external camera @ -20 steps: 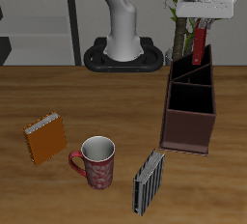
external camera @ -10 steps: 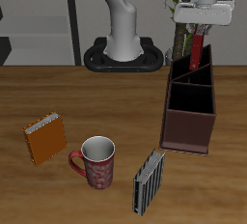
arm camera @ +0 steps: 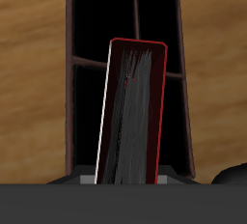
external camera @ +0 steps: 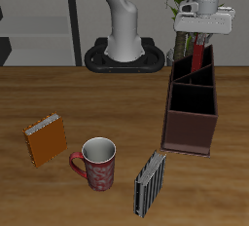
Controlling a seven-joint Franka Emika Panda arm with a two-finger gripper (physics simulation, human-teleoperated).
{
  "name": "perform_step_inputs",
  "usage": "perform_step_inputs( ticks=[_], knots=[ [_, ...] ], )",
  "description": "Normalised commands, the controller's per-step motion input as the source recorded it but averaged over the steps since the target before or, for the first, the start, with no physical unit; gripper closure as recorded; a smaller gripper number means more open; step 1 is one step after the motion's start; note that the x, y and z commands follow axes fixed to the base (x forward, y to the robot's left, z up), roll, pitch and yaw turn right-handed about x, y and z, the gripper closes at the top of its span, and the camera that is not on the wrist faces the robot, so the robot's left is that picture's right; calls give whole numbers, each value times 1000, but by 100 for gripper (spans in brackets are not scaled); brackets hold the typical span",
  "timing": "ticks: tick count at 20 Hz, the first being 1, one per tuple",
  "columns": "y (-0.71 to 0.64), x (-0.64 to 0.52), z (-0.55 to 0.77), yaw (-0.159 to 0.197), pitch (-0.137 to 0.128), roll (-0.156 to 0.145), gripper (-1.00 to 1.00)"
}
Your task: Place the red book into the left desk caddy's left compartment
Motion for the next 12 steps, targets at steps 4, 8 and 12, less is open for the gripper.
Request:
perform_step_inputs(
  ticks=[4, 8, 12],
  knots=[
    [-58, 50, -211, -18, 37, -2, 100],
    [22, 5, -212, 8, 23, 13, 100],
    [47, 21, -220, 18, 24, 11, 100]
  ],
)
